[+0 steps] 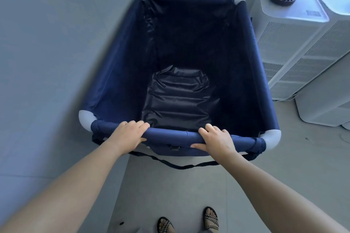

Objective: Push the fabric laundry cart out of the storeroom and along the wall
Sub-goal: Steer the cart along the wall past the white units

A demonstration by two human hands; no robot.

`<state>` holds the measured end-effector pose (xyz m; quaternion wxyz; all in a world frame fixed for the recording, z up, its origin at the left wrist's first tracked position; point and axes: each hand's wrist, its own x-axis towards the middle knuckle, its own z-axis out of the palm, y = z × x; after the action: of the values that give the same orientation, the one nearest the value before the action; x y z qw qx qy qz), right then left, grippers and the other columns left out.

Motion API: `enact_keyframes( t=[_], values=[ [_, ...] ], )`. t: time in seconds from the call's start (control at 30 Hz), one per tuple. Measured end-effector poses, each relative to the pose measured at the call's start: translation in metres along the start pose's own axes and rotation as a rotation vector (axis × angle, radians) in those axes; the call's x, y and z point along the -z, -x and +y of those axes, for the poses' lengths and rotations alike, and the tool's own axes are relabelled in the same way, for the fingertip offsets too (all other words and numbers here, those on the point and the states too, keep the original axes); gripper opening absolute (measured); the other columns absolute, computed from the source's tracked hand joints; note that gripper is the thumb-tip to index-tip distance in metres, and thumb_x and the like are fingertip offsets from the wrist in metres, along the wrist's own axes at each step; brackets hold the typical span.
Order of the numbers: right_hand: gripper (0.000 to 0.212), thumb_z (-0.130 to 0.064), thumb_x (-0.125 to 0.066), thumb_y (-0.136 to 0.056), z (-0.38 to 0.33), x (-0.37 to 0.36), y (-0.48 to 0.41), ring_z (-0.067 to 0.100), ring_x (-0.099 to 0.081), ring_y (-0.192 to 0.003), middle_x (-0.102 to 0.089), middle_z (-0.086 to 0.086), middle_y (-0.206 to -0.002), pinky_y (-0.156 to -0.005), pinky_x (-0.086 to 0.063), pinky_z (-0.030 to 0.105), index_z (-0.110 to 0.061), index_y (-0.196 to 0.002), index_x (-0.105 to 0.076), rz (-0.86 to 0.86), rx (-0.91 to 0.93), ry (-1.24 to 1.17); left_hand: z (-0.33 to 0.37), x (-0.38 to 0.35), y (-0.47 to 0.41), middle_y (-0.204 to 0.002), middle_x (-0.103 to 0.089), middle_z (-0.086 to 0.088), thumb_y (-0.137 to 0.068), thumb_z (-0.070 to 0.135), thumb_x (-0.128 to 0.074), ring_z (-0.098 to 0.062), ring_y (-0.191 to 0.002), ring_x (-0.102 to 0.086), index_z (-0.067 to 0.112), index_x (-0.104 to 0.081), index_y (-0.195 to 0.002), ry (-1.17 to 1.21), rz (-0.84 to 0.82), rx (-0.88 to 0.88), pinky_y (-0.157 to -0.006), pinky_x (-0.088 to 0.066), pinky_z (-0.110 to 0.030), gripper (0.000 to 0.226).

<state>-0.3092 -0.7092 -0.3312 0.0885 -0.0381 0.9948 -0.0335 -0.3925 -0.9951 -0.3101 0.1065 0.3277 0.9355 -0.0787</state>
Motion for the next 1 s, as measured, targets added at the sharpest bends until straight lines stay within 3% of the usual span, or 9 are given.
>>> enact_keyframes(
  t=[0.23,0.57,1.0],
  values=[
    [0.056,-0.070,-0.041,-0.081,0.003,0.003,-0.001,0.021,-0.053,-0.091,-0.055,-0.001,-0.100,-0.068,-0.032,0.032,-0.021,-0.105,-0.050,-0.006,-0.008,0.036,0.004,0.000,-0.001,-0.117,-0.053,0.007,-0.094,0.049,-0.042,-0.020,-0.102,-0.053,0.029,-0.036,-0.132,0.073,0.019,0.033,-0.089,-0.038,-0.033,0.044],
    [0.052,-0.069,-0.045,-0.080,0.013,0.003,-0.010,0.021,-0.051,-0.085,-0.053,-0.001,-0.096,-0.063,-0.031,0.032,-0.022,-0.101,-0.051,-0.008,0.017,0.019,0.009,-0.005,-0.010,-0.111,-0.052,0.007,-0.092,0.051,-0.044,-0.019,-0.097,-0.051,0.030,-0.037,-0.130,0.060,0.016,0.093,-0.087,-0.036,-0.035,0.043],
    [0.054,-0.070,-0.041,-0.082,0.037,0.017,-0.061,0.021,-0.051,-0.088,-0.054,-0.001,-0.100,-0.064,-0.033,0.032,-0.021,-0.104,-0.049,-0.042,0.063,-0.008,0.002,0.018,-0.057,-0.120,-0.048,0.003,-0.095,0.047,-0.040,-0.021,-0.111,-0.046,0.027,-0.034,-0.132,0.047,-0.111,0.180,-0.104,-0.030,-0.042,0.043]
  ],
)
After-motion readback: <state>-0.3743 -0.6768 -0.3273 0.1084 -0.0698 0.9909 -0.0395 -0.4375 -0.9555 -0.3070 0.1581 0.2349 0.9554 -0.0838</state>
